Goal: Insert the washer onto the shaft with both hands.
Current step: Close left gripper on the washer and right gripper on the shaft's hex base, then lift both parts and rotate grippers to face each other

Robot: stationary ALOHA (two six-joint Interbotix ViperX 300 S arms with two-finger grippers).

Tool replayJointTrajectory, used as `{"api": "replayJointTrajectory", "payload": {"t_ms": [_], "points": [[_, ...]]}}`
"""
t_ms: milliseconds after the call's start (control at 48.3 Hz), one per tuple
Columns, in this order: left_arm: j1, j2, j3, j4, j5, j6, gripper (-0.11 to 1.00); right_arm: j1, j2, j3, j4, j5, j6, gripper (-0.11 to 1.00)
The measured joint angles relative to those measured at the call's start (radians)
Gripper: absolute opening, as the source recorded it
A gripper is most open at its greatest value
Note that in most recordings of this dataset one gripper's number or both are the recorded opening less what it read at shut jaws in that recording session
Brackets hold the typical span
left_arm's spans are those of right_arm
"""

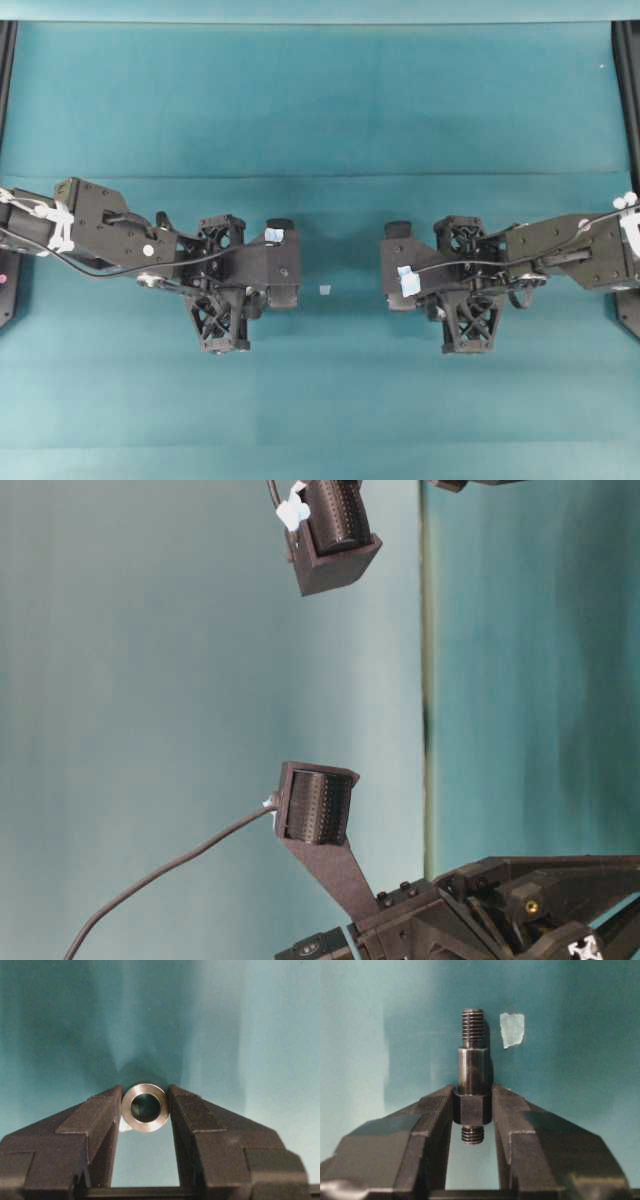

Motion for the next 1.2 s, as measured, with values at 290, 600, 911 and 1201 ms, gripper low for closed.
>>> {"api": "replayJointTrajectory", "payload": {"t_ms": [290, 600, 911, 1201], "points": [[-0.002, 0.000, 0.002, 0.000, 0.002, 0.003, 0.36, 0.000, 0.000, -0.002, 0.000, 0.000, 0.002, -0.01], [-0.002, -0.005, 0.003, 0.000, 0.002, 0.005, 0.36, 0.000, 0.002, -0.003, 0.002, 0.005, 0.002, -0.01], [-0.008, -0.038, 0.005, 0.000, 0.012, 0.011, 0.36, 0.000, -0.014, 0.005, 0.002, -0.020, 0.043, -0.01], [-0.005, -0.117, 0.044, 0.000, -0.028, 0.071, 0.36, 0.000, -0.075, 0.043, 0.002, -0.156, 0.129, -0.01]]}}
